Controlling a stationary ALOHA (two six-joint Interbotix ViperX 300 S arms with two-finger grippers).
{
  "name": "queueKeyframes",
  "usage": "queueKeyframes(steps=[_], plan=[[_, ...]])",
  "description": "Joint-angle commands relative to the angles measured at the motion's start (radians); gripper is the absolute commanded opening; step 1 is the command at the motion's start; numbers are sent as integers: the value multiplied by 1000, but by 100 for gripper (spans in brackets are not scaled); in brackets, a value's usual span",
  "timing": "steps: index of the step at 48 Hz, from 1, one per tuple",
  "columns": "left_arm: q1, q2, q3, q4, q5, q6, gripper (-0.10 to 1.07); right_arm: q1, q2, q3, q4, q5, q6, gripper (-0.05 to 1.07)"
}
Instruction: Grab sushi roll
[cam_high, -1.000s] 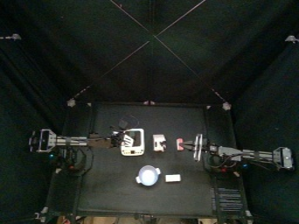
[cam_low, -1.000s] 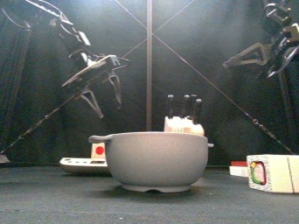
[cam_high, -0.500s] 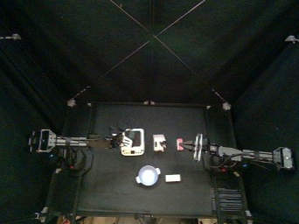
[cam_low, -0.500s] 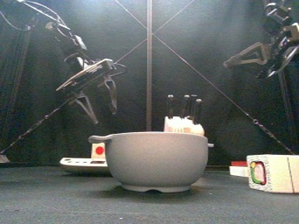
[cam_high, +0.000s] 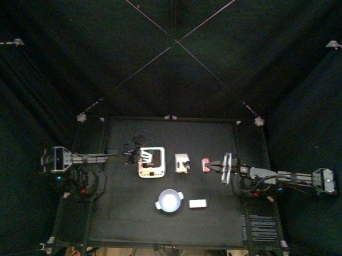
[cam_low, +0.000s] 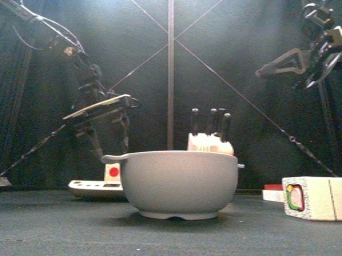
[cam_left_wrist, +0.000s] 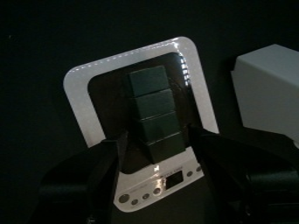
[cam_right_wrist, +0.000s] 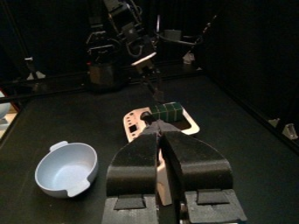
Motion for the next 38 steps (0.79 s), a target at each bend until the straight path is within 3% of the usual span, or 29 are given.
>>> queueKeyframes(steps=[1, 23, 38], plan=[[17, 14, -23, -6, -2, 2, 91, 0, 5, -17, 0, -5, 0, 1], [20, 121, -115, -21, 25, 15, 91, -2, 5, -15, 0, -5, 0, 1], [29, 156, -127, -25, 29, 15, 91, -2, 5, -18, 0, -5, 0, 1]])
